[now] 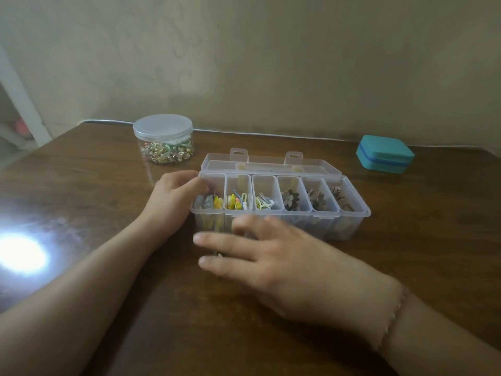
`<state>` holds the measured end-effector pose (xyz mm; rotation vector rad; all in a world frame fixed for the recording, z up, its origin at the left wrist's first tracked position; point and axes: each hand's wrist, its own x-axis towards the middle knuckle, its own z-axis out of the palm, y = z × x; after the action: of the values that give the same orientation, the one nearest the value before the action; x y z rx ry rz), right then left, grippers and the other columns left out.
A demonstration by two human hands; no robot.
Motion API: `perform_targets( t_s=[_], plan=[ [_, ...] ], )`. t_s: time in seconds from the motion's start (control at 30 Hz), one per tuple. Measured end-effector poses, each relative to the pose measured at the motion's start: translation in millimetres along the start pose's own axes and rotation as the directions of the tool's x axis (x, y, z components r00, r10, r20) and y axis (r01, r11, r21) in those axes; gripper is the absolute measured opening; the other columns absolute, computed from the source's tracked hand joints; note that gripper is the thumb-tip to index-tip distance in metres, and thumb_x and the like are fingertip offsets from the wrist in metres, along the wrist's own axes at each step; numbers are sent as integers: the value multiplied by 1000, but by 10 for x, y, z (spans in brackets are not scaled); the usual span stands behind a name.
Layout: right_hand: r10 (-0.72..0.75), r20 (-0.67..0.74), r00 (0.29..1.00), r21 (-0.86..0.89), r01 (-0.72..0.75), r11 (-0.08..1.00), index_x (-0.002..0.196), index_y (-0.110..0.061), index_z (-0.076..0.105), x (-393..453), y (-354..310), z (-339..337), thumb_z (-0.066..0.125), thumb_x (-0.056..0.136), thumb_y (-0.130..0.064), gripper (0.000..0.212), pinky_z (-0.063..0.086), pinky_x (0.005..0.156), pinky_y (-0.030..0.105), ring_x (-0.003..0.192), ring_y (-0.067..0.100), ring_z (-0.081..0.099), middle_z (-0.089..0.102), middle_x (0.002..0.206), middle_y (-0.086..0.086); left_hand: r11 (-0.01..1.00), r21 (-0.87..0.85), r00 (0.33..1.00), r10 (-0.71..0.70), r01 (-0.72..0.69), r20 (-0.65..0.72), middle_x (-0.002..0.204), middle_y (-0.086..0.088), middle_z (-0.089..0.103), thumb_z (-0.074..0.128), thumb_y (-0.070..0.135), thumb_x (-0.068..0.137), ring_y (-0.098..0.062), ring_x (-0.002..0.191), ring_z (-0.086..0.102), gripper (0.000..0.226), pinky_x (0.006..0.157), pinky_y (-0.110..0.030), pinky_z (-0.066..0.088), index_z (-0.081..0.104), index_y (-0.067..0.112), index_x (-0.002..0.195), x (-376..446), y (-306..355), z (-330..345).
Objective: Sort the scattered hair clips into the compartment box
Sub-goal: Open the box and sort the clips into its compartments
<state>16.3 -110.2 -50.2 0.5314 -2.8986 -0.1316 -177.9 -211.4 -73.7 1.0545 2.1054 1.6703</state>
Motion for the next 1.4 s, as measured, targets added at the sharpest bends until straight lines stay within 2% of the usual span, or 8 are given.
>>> perform_targets(
  t_s=[0.33,0.43,0.53,0.7,0.9,1.03,1.2,1.4],
  plan=[
    [142,-55,988,448,-103,888,106,-14,68,-191,119,-101,62,91,-13,17,52,86,26,99,6,58,62,107,-5,999,-42,999,-23,26,48,70,9,72,52,26,70,1,67,61,24,67,-30,42,74,30,62,-7,18,-11],
    [422,-424,801,464,-208,861,100,-10,69,-261,322,-168,68,86,-9,14,53,81,23,92,6,62,67,97,-3,999,-22,995,-27,29,94,78,9,75,52,28,70,2,73,63,25,71,-31,43,75,33,63,-8,29,-17],
    [571,-497,654,392,-417,820,99,-13,71,-278,495,-162,70,86,-11,14,55,79,28,88,6,62,69,95,-2,999,-8,994,-30,31,104,82,7,76,52,30,70,-5,82,66,25,76,-35,47,77,31,68,2,9,-22],
    [518,-537,666,271,-445,853,96,-11,72,-293,490,-122,68,87,-9,11,52,85,38,95,16,63,71,96,1,1000,9,996,-12,11,93,94,-3,77,53,37,67,-24,100,67,33,90,-45,49,79,22,80,16,-19,-27],
    [49,-203,978,106,-28,994,119,-14,67,-80,96,-46,59,93,-23,29,38,106,40,128,23,47,61,131,3,999,2,994,32,-32,104,79,2,73,49,46,61,-15,80,62,34,73,-36,44,74,26,71,4,-17,-19],
    [-60,-253,966,-75,42,996,119,-18,68,3,-11,-36,51,97,-19,28,24,115,46,142,30,31,53,142,4,997,34,989,66,-71,133,69,-4,66,48,45,66,-15,68,57,33,65,-40,44,71,23,71,-8,-12,10],
    [-6,-38,999,-260,-4,966,141,-25,48,26,-56,150,22,97,-20,51,0,118,53,149,30,5,44,150,0,995,53,990,74,-80,121,82,-7,73,50,40,70,-26,82,64,36,77,-41,48,73,14,79,11,-30,17],
    [57,65,996,-368,-30,929,110,-28,67,68,-40,34,32,96,-13,41,-2,113,64,146,35,20,71,107,-6,999,19,993,25,-28,117,80,-3,73,50,28,73,-10,76,62,27,73,-33,46,75,18,77,14,-20,29]
  ],
)
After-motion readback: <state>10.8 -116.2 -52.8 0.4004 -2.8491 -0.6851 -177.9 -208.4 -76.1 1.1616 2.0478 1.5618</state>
